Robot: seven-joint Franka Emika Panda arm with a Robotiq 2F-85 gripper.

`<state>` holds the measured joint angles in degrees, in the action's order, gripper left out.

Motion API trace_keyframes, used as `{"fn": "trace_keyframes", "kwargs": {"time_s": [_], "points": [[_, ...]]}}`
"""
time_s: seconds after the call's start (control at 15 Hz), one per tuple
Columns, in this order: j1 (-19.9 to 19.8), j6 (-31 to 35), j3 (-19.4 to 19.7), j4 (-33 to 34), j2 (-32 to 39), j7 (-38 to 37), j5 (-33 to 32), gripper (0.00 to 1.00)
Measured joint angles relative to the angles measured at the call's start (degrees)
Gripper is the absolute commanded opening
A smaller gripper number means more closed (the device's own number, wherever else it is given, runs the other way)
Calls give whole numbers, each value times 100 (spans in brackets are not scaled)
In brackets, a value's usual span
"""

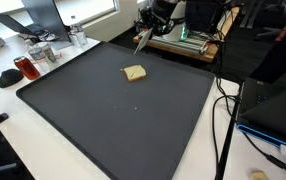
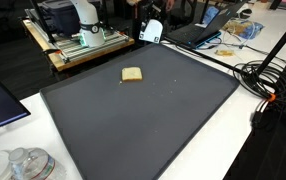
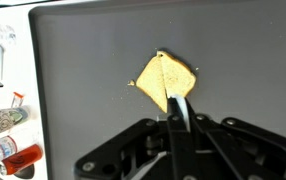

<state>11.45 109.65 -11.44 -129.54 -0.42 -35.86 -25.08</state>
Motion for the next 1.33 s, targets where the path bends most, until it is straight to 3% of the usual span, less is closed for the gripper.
{"fn": "trace_keyframes", "kwargs": {"time_s": [0.33, 0.73, 1.07, 1.33], "points": [[232, -303, -250, 165, 281, -791, -177, 1], [446, -493, -270, 572, 1025, -1525, -250, 1], [581, -610, -225, 942, 1564, -1761, -244, 1], [547, -157, -23, 1037, 1743, -1700, -226, 1]]}}
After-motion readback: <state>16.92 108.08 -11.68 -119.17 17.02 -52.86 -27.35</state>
